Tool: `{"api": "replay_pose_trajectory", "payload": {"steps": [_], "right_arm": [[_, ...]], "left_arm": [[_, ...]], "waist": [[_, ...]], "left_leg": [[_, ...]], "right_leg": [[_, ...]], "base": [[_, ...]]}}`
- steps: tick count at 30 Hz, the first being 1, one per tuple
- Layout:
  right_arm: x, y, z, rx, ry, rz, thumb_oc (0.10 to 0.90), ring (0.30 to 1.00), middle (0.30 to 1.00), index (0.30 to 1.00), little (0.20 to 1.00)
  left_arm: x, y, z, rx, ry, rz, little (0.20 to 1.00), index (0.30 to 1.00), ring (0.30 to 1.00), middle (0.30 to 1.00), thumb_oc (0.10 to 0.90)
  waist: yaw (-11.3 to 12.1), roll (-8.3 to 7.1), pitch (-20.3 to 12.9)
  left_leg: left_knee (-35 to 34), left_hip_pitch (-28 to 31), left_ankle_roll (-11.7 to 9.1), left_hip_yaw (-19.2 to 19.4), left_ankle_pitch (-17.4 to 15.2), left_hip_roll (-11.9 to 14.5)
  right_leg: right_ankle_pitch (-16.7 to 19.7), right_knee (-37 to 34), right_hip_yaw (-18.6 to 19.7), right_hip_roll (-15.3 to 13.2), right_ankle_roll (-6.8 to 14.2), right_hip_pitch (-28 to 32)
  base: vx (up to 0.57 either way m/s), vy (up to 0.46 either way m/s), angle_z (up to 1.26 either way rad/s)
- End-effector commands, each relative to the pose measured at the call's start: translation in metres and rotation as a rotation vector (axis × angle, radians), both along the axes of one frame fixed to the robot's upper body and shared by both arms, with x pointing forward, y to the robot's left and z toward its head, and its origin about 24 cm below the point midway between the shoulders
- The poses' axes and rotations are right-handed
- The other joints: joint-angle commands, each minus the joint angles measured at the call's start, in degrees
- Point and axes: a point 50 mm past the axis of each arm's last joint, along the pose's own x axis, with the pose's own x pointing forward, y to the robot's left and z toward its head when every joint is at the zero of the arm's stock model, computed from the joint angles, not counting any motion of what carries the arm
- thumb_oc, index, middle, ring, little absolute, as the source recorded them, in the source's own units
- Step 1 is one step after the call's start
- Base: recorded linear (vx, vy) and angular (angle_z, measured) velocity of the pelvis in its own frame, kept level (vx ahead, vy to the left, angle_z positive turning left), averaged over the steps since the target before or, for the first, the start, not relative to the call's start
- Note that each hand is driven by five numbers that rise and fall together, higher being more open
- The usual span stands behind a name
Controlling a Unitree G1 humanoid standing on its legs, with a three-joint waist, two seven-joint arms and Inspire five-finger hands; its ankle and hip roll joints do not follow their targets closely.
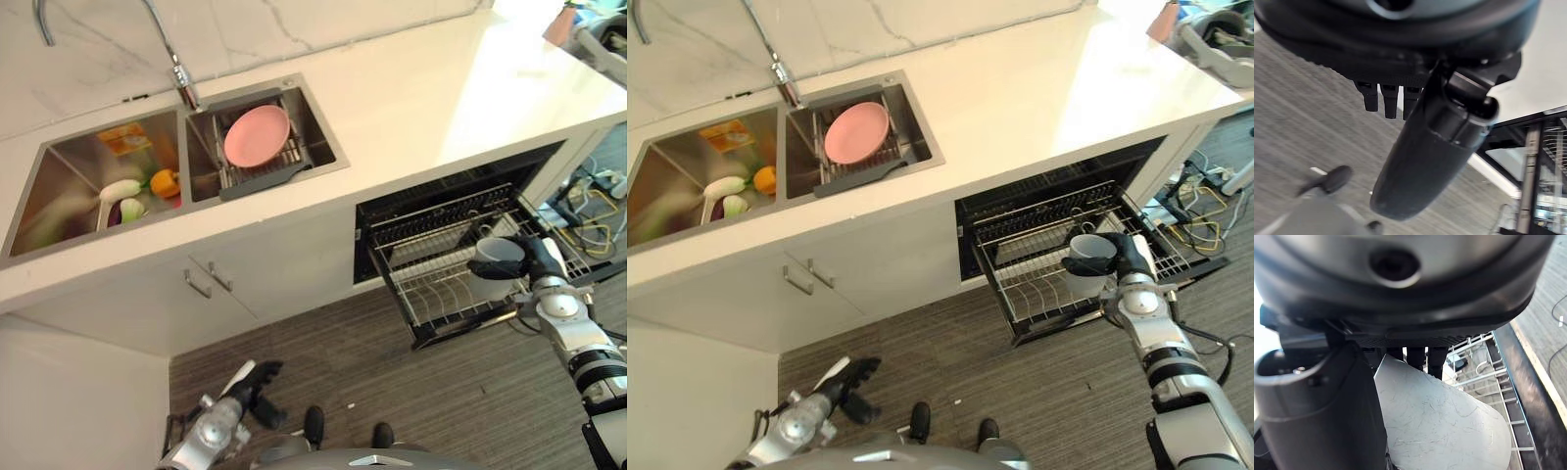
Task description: Place the dishes in the dishwasher.
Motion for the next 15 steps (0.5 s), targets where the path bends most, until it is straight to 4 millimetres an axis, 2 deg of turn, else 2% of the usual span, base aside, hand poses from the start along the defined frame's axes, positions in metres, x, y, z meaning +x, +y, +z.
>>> {"api": "replay_pose_trajectory", "payload": {"steps": [1,3,4,5,6,8,9,10,13,15], "right_arm": [[0.028,0.006,0.049,-0.091,-0.180,0.079,0.400,0.300,0.300,0.300,0.300],[0.025,0.007,0.039,-0.074,-0.159,0.065,0.400,0.300,0.300,0.300,0.300],[0.025,0.007,0.039,-0.074,-0.159,0.066,0.400,0.300,0.300,0.300,0.300],[0.022,0.008,0.026,-0.059,-0.116,0.047,0.400,0.300,0.300,0.300,0.300],[0.023,0.012,0.021,-0.053,-0.102,0.055,0.400,0.300,0.300,0.300,0.300],[0.021,0.019,0.002,-0.027,-0.037,0.042,0.400,0.300,0.300,0.300,0.300],[0.023,0.023,-0.001,-0.013,-0.032,0.040,0.582,0.573,0.573,0.573,0.573],[0.025,0.028,-0.007,-0.005,-0.003,0.041,0.800,0.900,0.900,0.900,0.900],[0.025,0.030,-0.011,0.000,0.023,0.049,0.800,0.900,0.900,0.900,0.900],[0.027,0.030,-0.008,-0.014,0.020,0.055,0.800,0.900,0.900,0.900,0.900]], "left_arm": [[0.005,0.032,0.003,0.140,-0.033,0.125,0.900,0.900,0.900,0.900,0.800],[-0.011,0.039,-0.007,0.175,0.033,0.188,0.900,0.900,0.900,0.900,0.800],[-0.011,0.039,-0.007,0.175,0.032,0.188,0.900,0.900,0.900,0.900,0.800],[-0.033,0.053,-0.014,0.244,0.118,0.247,0.900,0.900,0.900,0.900,0.800],[-0.045,0.060,-0.017,0.282,0.170,0.266,0.900,0.900,0.900,0.900,0.800],[-0.060,0.074,-0.018,0.345,0.235,0.306,0.900,0.900,0.900,0.900,0.800],[-0.061,0.078,-0.017,0.366,0.239,0.310,0.900,0.900,0.900,0.900,0.800],[-0.059,0.084,-0.014,0.389,0.233,0.330,0.900,0.900,0.900,0.900,0.800],[-0.054,0.085,-0.012,0.392,0.212,0.333,0.900,0.900,0.900,0.900,0.800],[-0.041,0.079,-0.012,0.368,0.170,0.342,0.900,0.900,0.900,0.900,0.800]], "waist": [[3.60,-6.07,-1.18],[4.13,-6.19,-1.30],[4.07,-6.22,-1.36],[4.93,-6.61,-1.29],[5.13,-6.83,-1.37],[5.84,-7.39,-1.64],[6.05,-7.75,-1.69],[6.79,-8.38,-1.83],[7.28,-9.02,-1.97],[7.71,-9.92,-2.23]], "left_leg": [[0.09,-0.06,-3.58,3.37,-2.62,-0.86],[0.09,-1.19,-3.64,2.92,-2.09,-0.97],[0.09,-1.25,-3.64,2.88,-2.10,-0.99],[0.09,-1.91,-3.92,2.59,-1.87,-1.01],[0.09,-2.12,-4.03,2.54,-1.80,-0.99],[0.09,-2.27,-4.10,2.59,-1.89,-1.04],[0.09,-2.26,-4.07,2.68,-1.96,-1.03],[0.09,-2.14,-4.01,2.72,-2.05,-1.05],[0.09,-2.00,-3.91,2.65,-2.21,-1.09],[0.09,-1.78,-3.80,2.53,-2.40,-1.18]], "right_leg": [[-3.05,0.75,-0.55,-3.77,3.92,1.52],[-2.96,0.75,-1.31,-3.80,3.99,0.82],[-3.00,0.75,-1.35,-3.81,3.99,0.77],[-3.13,0.75,-2.06,-3.89,4.00,0.47],[-3.21,0.75,-2.33,-3.88,4.00,0.38],[-3.46,0.75,-2.52,-3.89,3.95,0.43],[-3.48,0.75,-2.50,-3.90,3.94,0.47],[-3.47,0.75,-2.67,-3.92,3.96,0.74],[-3.46,0.75,-2.79,-3.92,4.03,1.03],[-3.40,0.75,-3.20,-4.09,4.13,1.46]], "base": [[0.02,-0.012,0.29],[0.01,-0.005,0.23],[0.04,-0.014,0.23],[0.06,-0.017,0.18],[0.09,-0.021,0.11],[0.07,-0.010,0.17],[0.06,-0.010,0.25],[0.05,-0.017,0.17],[0.02,-0.003,0.03],[0.01,0.000,0.02]]}}
